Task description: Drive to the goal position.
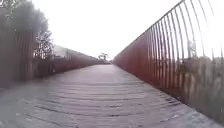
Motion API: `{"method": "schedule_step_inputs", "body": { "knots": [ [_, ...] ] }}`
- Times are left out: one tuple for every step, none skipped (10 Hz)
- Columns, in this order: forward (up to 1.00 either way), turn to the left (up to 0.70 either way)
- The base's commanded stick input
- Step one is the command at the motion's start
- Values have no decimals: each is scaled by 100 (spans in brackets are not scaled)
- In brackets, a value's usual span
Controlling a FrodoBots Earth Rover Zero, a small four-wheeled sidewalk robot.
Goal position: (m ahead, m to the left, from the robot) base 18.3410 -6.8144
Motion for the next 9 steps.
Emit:
{"method": "schedule_step_inputs", "body": {
  "knots": [
    [70, 0],
    [70, 0],
    [70, 0],
    [70, 0],
    [70, 0],
    [70, 0],
    [70, 0],
    [70, 0],
    [70, 0]
  ]
}}
